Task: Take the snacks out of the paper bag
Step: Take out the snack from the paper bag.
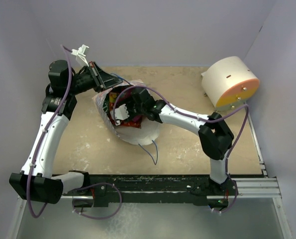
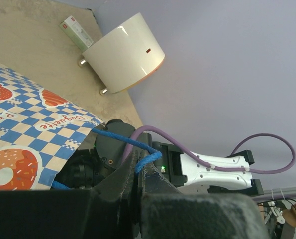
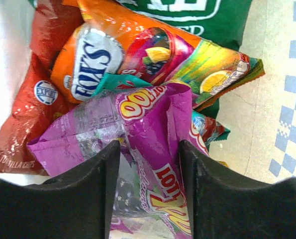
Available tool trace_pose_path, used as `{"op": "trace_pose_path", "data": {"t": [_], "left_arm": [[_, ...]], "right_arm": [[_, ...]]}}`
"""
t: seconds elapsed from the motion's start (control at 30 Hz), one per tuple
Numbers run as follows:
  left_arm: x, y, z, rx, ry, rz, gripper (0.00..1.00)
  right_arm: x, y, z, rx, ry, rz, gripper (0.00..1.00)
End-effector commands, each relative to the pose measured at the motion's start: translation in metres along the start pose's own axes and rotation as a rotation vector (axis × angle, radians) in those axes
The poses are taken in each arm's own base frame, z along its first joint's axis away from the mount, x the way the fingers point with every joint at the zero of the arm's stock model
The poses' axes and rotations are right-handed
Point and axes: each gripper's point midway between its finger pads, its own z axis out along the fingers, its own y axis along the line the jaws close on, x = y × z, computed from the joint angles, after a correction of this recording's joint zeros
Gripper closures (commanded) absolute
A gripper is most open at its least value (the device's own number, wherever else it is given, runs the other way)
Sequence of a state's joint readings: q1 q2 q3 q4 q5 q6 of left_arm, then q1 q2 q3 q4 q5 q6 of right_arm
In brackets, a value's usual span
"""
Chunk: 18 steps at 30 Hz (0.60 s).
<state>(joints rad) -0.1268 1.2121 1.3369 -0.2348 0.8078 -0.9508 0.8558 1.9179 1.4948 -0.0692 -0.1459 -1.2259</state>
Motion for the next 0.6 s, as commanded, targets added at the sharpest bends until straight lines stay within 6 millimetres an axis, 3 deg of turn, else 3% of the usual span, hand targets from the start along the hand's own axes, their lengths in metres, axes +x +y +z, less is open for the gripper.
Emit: {"op": "trace_pose_path", "data": {"t": [0.0,0.07,0.27,0.43,0.57], "left_arm": [[-0.004,-0.047,-0.019,0.096,-0.019,0.096,1.00],[-0.005,-0.048,-0.019,0.094,-0.024,0.102,1.00],[-0.006,-0.044,-0.019,0.072,-0.036,0.091,1.00],[-0.006,-0.039,-0.019,0.058,-0.044,0.091,1.00],[-0.005,-0.036,-0.019,0.043,-0.045,0.085,1.00]], "right_arm": [[-0.004,-0.046,-0.008,0.135,-0.015,-0.017,0.52],[-0.002,-0.045,-0.007,0.134,-0.011,-0.005,0.58],[-0.008,-0.058,-0.026,0.177,-0.021,0.046,0.98],[-0.024,-0.072,-0.053,0.209,-0.054,0.120,1.00],[-0.047,-0.085,-0.091,0.242,-0.112,0.189,1.00]]}}
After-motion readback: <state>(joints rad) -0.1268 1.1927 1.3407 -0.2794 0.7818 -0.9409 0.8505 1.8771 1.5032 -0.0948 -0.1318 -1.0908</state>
